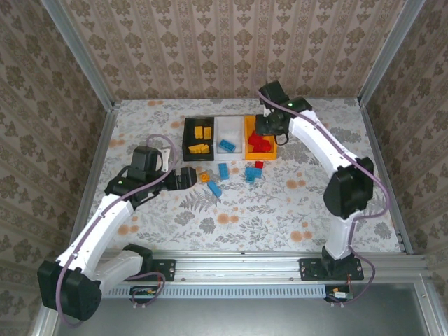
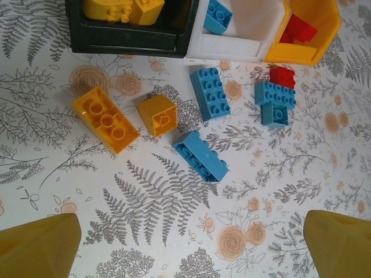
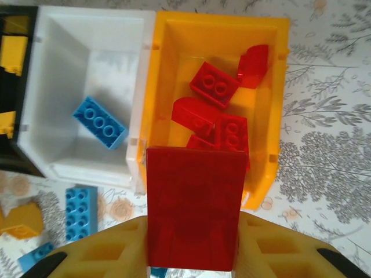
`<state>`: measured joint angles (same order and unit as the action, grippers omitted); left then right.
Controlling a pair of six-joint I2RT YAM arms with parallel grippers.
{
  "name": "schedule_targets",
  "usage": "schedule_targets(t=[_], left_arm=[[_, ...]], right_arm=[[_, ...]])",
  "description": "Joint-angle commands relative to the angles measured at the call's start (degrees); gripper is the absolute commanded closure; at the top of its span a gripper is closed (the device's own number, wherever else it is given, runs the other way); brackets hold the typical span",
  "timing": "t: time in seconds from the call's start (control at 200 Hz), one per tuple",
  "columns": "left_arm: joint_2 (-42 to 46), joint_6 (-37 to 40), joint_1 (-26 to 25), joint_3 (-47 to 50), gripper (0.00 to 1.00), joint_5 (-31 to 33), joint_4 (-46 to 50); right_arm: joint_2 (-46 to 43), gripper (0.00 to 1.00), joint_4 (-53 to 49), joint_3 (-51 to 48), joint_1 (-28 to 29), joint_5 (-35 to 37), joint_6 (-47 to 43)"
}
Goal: Sort the legos into containers by color
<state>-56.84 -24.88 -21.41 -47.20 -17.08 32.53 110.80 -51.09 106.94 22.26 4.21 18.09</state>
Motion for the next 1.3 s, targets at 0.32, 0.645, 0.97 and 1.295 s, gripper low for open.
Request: schedule_targets(t=[0.32, 0.645, 0.97, 1.295], left_arm=[[-3.1, -1.3, -0.3, 2.4, 0.00, -1.9, -0.6], [-5.5, -1.2, -0.3, 2.9, 0.00, -2.3, -1.4], [-11.1, 0.6, -3.0, 2.2, 0.00, 0.2, -2.4], [-21.8, -6.1, -15.2, -3.0, 0.07, 2.7, -8.1]], right_arm=[[16.1, 0.65, -2.8, 12.3, -1.3, -3.9, -0.5], [18.7, 0.52, -2.2, 12.5, -1.7, -5.0, -0.1], [1.3, 0.37, 4.6, -2.3, -0.5, -7.2, 3.5], [-17.2, 0.35, 11.0, -29.6, 2.2, -10.7, 8.0]])
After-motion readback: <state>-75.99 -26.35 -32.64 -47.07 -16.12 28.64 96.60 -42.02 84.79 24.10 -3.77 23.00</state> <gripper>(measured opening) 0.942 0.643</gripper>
